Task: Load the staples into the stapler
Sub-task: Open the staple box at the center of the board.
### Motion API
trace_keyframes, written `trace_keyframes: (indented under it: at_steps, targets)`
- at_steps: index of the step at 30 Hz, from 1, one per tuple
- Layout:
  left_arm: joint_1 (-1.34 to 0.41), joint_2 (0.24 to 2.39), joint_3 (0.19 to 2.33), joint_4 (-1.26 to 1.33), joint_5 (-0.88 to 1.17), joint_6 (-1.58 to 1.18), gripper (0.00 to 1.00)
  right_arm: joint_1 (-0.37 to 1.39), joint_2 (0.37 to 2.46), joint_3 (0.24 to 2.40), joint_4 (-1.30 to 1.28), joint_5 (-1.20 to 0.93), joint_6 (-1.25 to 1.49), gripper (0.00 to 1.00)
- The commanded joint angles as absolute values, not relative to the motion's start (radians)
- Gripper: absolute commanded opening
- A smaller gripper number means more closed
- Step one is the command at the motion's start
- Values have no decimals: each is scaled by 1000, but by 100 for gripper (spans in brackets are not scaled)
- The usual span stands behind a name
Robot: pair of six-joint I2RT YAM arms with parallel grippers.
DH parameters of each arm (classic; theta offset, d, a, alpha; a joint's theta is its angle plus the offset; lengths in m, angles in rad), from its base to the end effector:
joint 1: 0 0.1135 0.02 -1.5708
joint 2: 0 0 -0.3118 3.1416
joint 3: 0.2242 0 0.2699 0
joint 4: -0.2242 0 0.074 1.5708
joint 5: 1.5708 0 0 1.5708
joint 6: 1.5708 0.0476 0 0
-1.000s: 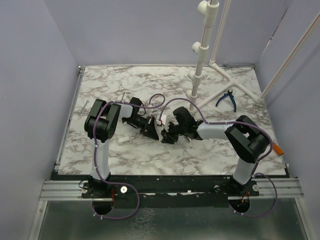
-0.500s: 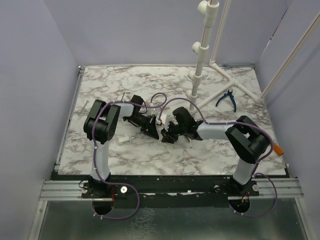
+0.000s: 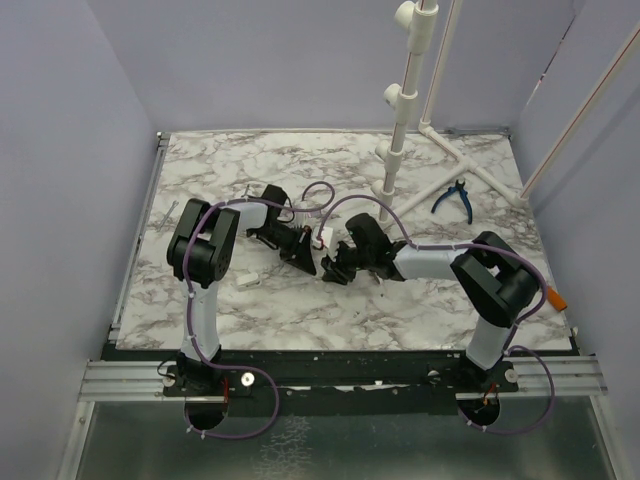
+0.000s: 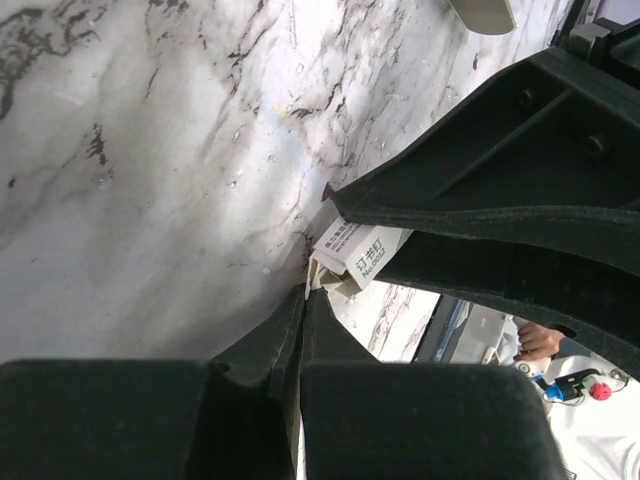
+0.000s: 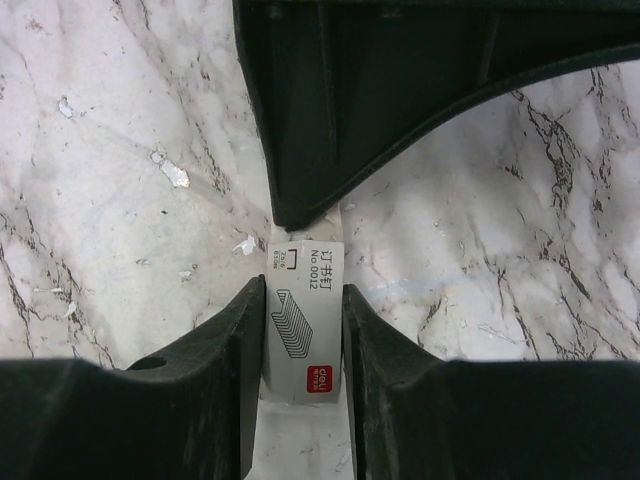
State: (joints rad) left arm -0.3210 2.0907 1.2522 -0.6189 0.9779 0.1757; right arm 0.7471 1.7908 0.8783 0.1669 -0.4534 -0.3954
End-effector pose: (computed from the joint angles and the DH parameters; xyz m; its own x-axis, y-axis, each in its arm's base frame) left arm 0.3736 -0.1658 0.1286 -0.8819 0.3962 -0.2555 0.4261 0.4381 -0.7915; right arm 0.2663 0.2751 0.1671 -0.1331 -0.5952 -0.7925 -0.9733 0.2293 -0.0088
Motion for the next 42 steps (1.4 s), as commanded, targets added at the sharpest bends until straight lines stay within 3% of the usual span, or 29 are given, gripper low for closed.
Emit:
trace_keyframes:
  at_steps: [1,16,24,30,42]
  targets:
    - [-244,2123,1275,-603,636,287,0,744,1759,827,30,-462,-424,34]
    - [-238,2134,1323,-646,580,302,0,744,1774,832,29,-467,-443,38]
    - [-239,2125,1322,-650,575,305,0,744,1790,851,12,-468,-446,48]
    - [-239,2092,1307,-651,570,315,27,744,1775,878,2,-443,-465,56]
    - [-236,1969,1275,-664,549,358,43,701,1683,934,-143,-460,-532,60]
